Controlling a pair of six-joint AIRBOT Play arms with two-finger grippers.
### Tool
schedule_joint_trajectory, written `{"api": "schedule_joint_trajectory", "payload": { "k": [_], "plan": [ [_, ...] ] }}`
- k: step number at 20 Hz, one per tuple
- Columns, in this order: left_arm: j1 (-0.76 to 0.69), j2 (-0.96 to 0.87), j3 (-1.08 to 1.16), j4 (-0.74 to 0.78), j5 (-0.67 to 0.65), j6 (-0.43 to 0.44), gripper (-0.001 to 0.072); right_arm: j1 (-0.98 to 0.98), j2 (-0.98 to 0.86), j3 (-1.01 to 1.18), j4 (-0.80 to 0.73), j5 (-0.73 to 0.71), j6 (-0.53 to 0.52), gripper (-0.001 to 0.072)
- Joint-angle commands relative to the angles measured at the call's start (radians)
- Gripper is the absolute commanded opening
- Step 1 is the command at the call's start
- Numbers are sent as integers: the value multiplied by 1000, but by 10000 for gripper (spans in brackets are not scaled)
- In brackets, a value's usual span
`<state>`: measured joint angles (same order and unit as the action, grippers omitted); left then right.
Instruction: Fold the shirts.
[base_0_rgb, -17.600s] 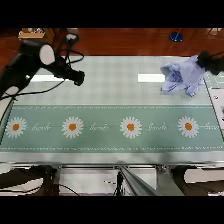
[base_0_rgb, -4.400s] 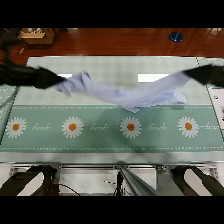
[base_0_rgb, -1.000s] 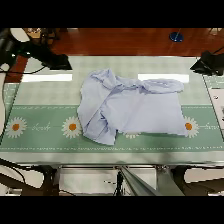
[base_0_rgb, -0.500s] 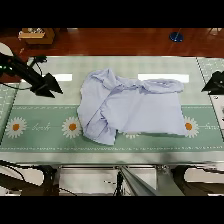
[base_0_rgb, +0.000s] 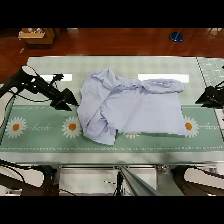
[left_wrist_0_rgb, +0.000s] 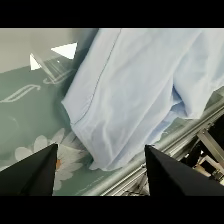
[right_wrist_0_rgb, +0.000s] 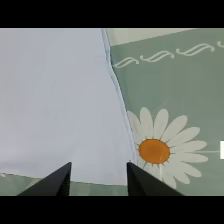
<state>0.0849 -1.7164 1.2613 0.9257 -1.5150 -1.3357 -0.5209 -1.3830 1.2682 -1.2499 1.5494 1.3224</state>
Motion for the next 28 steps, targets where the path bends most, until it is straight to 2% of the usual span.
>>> {"api": "schedule_joint_trajectory", "payload": {
  "k": [1, 5, 9, 10, 11, 12, 13, 14, 18, 19, 20, 22, 28],
  "plan": [
    [-34, -7, -18, 107, 48, -31, 643, -1, 5, -29, 3, -11, -6, 439],
    [-44, -11, -21, 102, 84, -48, 643, -1, 5, -52, 6, -32, -9, 439],
    [-120, -63, -21, 60, 95, -50, 641, -1, 5, -74, 23, -29, -8, 438],
    [-145, -74, -21, 53, 110, -56, 605, -1, 5, -74, 29, -28, -8, 438],
    [-165, -80, -21, 53, 132, -71, 470, -1, 5, -74, 38, -27, -8, 438],
    [-180, -82, -21, 53, 157, -76, 286, -1, 6, -74, 40, -27, -8, 438],
    [-190, -82, -21, 53, 171, -75, 62, -1, 5, -74, 40, -24, -8, 438],
    [-192, -81, -21, 54, 173, -73, 20, -1, 5, -74, 39, -11, -9, 439],
    [-165, -68, -21, 54, 134, -61, 18, -56, 15, -105, -80, 25, 3, 439],
    [-156, -58, -21, 54, 128, -46, 18, -92, 29, -139, -64, 21, 2, 448],
    [-146, -45, -21, 54, 128, -34, 18, -135, 48, -186, -43, 10, -3, 503],
    [-126, -16, -21, 53, 128, -10, 18, -207, 85, -281, -17, -17, -27, 546],
    [-110, 7, -21, 30, 119, 16, 19, -269, 128, -533, 56, -136, -99, 546]
  ]
}}
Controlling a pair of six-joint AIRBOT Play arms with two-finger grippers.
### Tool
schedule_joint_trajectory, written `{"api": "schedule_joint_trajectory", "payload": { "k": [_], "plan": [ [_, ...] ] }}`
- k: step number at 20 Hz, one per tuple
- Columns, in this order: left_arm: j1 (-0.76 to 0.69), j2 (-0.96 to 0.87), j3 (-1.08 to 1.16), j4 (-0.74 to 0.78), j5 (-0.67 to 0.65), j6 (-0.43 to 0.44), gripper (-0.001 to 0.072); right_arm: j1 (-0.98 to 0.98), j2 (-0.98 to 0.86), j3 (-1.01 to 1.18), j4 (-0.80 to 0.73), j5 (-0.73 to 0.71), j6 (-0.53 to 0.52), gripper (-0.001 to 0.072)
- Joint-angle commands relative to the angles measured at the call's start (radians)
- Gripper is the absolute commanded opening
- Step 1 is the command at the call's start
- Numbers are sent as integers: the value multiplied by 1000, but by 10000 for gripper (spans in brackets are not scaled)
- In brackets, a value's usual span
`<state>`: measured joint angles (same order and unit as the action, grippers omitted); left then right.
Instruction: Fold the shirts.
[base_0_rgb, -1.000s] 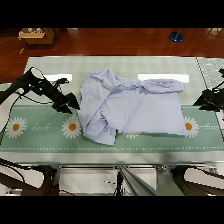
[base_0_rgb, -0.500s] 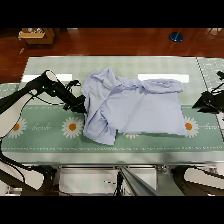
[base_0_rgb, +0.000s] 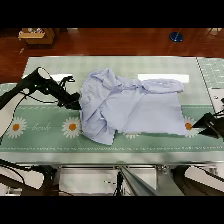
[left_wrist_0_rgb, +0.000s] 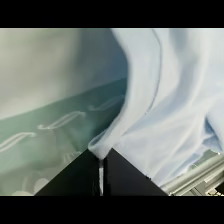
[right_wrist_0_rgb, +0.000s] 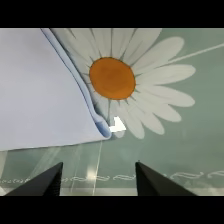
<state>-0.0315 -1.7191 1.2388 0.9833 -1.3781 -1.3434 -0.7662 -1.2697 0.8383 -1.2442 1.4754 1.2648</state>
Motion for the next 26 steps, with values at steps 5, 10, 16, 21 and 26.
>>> {"api": "schedule_joint_trajectory", "payload": {
  "k": [5, 10, 16, 21, 26],
  "plan": [
    [6, 10, 1, -42, -18, 42, 19, -19, 14, -259, 191, -214, -61, 544],
    [6, 10, 1, -50, -18, 63, 19, -19, 14, -332, 325, -362, -66, 463],
    [6, 10, 2, -108, -18, 94, 18, -19, 14, -332, 383, -378, -66, 72],
    [8, 58, 30, -148, -17, 133, 16, -19, 15, -283, 485, -229, -201, 19],
    [66, 285, 216, -199, -16, 146, 16, -19, 153, -42, 753, -111, -247, 19]
  ]
}}
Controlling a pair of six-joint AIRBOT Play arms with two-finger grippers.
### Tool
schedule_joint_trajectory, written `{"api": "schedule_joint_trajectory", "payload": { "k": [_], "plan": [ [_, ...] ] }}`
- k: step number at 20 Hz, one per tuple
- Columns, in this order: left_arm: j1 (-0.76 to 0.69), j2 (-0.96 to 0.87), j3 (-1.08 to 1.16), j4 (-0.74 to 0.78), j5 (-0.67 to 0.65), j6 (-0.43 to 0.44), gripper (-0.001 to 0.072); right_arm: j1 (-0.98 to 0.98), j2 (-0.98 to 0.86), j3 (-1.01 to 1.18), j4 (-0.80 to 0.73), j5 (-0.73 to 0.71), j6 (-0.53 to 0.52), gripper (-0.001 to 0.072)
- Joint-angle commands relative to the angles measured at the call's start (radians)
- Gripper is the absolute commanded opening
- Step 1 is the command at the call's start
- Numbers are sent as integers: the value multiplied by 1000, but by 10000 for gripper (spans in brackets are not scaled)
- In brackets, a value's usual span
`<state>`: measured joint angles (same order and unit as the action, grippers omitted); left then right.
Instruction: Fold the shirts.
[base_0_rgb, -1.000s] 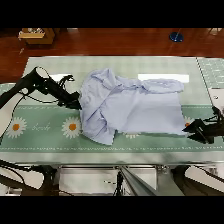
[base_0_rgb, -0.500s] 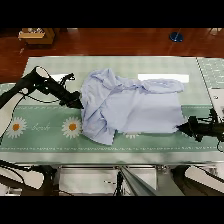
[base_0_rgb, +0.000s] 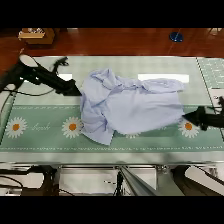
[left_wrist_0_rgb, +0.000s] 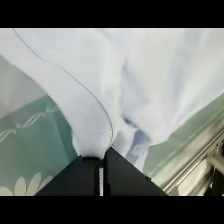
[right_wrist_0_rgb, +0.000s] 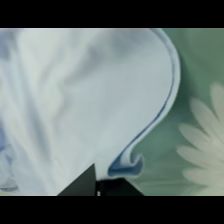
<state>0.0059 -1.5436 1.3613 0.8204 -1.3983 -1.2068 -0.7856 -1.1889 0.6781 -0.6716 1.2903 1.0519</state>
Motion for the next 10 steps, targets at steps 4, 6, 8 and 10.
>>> {"api": "schedule_joint_trajectory", "payload": {
  "k": [4, 6, 8, 10],
  "plan": [
    [115, 330, 320, -70, 86, -26, 16, 0, 253, 381, 388, -106, 37, 18],
    [167, 434, 423, -70, 161, -49, 16, 0, 316, 541, 378, -180, 98, 18],
    [211, 528, 499, -69, 238, -63, 16, 0, 352, 690, 378, -210, 157, 18],
    [247, 612, 557, -69, 285, -62, 16, 0, 374, 819, 377, -243, 216, 18]
  ]
}}
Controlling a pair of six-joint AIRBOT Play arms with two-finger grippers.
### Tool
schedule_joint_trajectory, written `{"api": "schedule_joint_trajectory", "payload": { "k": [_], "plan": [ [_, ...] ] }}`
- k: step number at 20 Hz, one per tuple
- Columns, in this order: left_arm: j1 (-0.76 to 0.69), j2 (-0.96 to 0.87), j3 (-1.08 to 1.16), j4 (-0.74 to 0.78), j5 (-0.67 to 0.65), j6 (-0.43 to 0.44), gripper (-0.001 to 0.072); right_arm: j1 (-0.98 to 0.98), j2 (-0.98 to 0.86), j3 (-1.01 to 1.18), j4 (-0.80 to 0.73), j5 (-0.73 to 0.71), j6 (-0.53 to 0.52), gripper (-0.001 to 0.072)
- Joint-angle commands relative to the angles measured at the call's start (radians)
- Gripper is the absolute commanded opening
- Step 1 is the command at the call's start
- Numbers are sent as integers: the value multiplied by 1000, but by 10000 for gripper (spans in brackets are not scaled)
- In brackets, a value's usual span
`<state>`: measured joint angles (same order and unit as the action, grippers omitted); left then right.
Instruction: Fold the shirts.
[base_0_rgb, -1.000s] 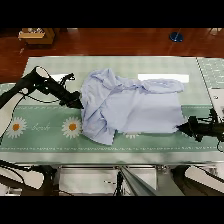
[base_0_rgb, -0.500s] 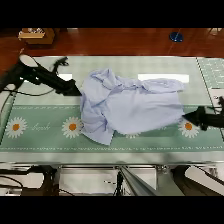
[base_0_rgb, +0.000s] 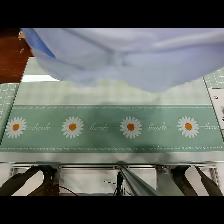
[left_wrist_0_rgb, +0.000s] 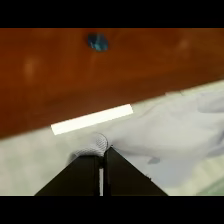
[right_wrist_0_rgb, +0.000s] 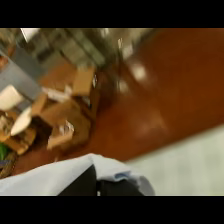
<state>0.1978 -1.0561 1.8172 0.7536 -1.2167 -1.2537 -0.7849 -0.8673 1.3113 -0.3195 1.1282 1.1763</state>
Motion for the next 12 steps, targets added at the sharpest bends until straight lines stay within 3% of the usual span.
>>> {"api": "schedule_joint_trajectory", "payload": {
  "k": [1, 3, 5, 9, 12],
  "plan": [
    [72, 161, 124, -2, 109, -15, 16, -1, 62, 249, 20, -92, 121, 18],
    [100, 235, 159, 33, 100, -15, 16, -2, 75, 367, -13, -70, 189, 18],
    [105, 309, 177, 129, 58, -16, 16, -2, 76, 492, -109, 56, 257, 18],
    [99, 443, 179, 366, -129, -156, 16, -2, 76, 698, -396, 368, 306, 18],
    [99, 488, 179, 442, -309, -200, 16, -2, 90, 755, -500, 531, 336, 18]
  ]
}}
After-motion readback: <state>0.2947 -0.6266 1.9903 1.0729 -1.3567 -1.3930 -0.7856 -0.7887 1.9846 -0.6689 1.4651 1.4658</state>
